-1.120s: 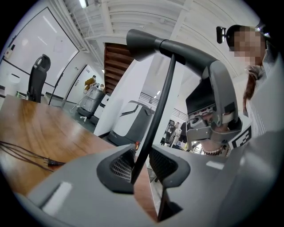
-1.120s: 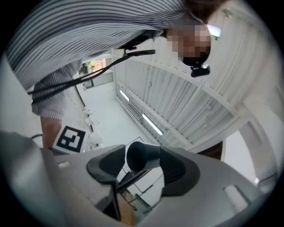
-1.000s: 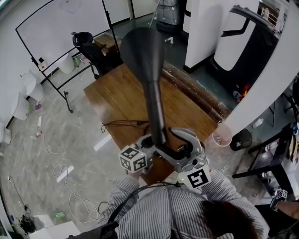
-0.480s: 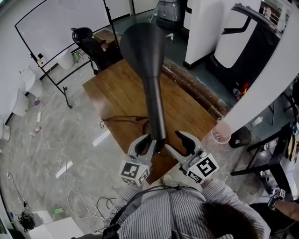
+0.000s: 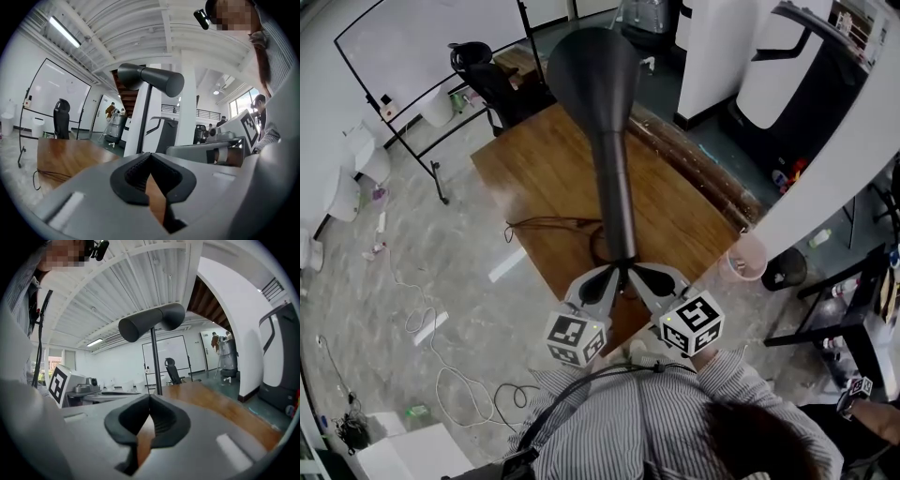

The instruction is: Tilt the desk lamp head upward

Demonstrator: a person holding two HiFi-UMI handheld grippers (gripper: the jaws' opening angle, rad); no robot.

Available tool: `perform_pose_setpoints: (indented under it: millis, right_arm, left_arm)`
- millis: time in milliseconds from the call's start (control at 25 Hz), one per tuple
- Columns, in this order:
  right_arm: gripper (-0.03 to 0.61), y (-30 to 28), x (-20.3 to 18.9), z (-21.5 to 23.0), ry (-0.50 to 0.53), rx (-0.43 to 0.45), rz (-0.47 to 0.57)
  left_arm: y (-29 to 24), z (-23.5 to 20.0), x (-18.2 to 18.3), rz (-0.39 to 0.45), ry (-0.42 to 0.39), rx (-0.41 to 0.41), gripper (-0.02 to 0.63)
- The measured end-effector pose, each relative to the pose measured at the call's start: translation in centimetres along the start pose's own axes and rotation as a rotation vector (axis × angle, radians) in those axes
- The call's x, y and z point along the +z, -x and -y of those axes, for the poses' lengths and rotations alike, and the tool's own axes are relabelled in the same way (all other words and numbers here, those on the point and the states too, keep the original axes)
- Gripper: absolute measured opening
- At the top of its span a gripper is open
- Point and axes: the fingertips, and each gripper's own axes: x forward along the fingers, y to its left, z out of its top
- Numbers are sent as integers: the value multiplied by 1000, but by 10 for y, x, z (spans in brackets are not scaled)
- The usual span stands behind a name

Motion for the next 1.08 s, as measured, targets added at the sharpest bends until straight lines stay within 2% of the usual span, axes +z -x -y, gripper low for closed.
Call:
perform_pose_setpoints:
  millis: [240, 520, 1080]
  right_arm:
    - [2, 0, -2, 4, -28, -17, -10]
    - [2, -3, -2, 4, 7, -34, -16]
    - [2, -6, -6, 12, 19, -45, -47]
  left_arm:
    - [-3, 4, -2, -8, 21, -15, 6]
    - [-6, 0, -6, -16, 48, -25, 6]
    - [-14, -1, -10, -40, 50, -28, 5]
